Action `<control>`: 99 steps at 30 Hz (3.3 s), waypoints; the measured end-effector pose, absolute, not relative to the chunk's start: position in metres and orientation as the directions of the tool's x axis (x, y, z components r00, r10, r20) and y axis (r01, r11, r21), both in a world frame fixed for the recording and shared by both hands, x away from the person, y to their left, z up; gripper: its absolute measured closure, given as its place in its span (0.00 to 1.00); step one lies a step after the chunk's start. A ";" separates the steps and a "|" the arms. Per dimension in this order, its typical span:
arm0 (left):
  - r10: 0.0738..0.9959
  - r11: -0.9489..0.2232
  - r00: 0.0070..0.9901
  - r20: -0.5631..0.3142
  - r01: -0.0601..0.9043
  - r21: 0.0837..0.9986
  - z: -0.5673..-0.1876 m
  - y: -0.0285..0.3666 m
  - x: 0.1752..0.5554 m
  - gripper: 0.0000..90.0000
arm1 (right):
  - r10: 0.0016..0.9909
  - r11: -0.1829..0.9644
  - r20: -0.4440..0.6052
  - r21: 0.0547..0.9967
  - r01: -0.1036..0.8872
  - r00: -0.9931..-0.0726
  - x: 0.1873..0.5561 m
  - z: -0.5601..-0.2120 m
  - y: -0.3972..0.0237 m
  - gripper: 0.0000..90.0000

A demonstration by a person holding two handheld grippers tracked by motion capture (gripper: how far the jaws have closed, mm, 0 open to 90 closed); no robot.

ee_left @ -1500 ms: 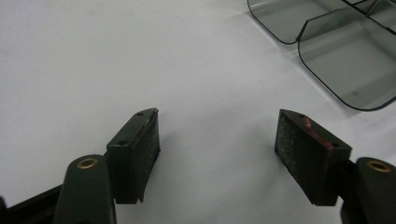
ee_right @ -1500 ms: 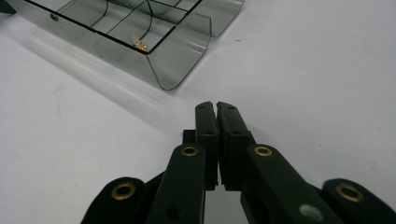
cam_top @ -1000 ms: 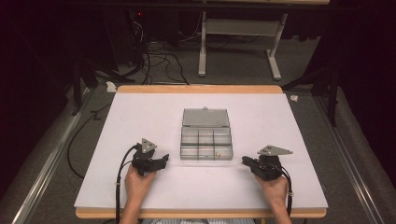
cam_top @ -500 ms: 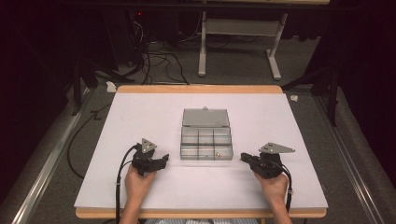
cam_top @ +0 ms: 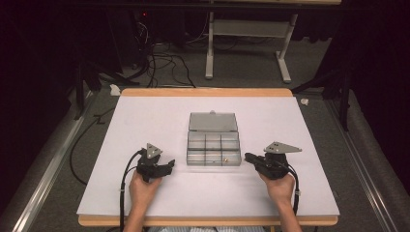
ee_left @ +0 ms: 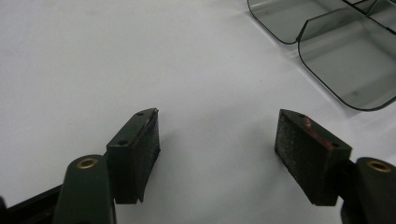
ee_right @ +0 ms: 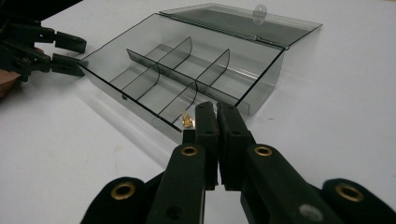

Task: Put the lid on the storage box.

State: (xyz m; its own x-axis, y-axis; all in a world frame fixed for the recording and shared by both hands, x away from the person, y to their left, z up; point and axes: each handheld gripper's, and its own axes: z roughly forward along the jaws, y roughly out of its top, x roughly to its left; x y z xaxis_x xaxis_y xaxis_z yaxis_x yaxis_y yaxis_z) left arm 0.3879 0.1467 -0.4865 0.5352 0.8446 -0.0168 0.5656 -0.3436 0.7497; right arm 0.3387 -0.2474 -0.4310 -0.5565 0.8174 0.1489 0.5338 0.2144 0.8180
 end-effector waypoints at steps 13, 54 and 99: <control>0.845 -0.344 0.534 -0.015 0.565 0.750 -0.486 0.146 0.388 0.34 | 0.803 0.234 0.146 0.815 0.530 -0.578 0.352 -0.431 -0.235 0.99; 0.846 -0.345 0.534 -0.013 0.565 0.749 -0.486 0.146 0.388 0.34 | 0.806 0.317 0.129 0.731 0.605 -0.578 0.392 -0.456 -0.204 0.99; 0.846 -0.345 0.533 -0.012 0.565 0.750 -0.486 0.146 0.388 0.34 | 0.903 0.195 0.086 0.791 0.580 -0.422 0.367 -0.460 -0.270 0.74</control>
State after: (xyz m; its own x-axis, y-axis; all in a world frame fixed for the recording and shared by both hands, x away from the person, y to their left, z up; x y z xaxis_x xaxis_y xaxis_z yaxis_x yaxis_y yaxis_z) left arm 0.3877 0.1461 -0.4865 0.5329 0.8461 -0.0124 0.5650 -0.3448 0.7496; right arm 0.3667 -0.2699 -0.4598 -0.4215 0.9027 0.0861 0.5797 0.1952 0.7911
